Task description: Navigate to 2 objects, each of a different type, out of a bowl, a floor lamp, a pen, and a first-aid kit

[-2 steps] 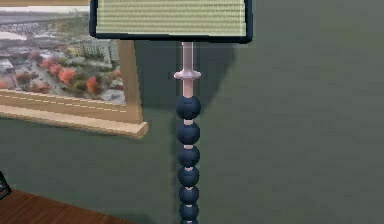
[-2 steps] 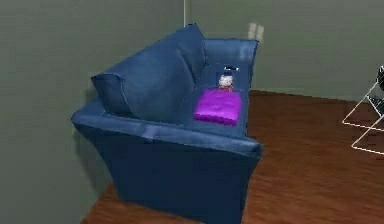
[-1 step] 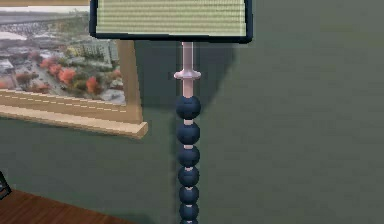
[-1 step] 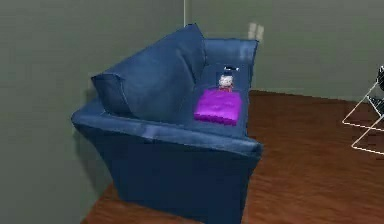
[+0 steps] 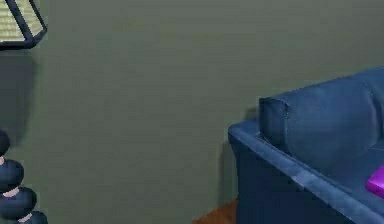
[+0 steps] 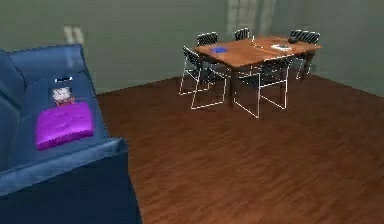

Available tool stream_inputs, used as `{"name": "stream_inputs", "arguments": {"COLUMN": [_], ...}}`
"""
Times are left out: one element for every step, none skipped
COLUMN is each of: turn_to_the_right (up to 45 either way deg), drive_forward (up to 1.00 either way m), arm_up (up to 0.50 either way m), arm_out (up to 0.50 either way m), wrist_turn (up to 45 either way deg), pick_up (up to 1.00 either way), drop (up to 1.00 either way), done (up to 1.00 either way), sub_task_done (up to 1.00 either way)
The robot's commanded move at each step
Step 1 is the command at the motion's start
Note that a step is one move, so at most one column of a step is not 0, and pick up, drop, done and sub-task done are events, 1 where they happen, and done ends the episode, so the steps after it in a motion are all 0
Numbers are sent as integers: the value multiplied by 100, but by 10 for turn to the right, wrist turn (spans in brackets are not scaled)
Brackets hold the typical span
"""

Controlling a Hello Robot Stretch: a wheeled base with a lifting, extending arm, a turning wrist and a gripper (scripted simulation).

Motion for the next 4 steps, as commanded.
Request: {"name": "stream_inputs", "arguments": {"turn_to_the_right": [450, 450, 120, 0], "drive_forward": [0, 0, 0, 40], "arm_up": [0, 0, 0, 0], "arm_out": [0, 0, 0, 0], "wrist_turn": [0, 0, 0, 0], "pick_up": [0, 0, 0, 0], "drop": [0, 0, 0, 0], "done": [0, 0, 0, 0], "sub_task_done": [0, 0, 0, 0]}}
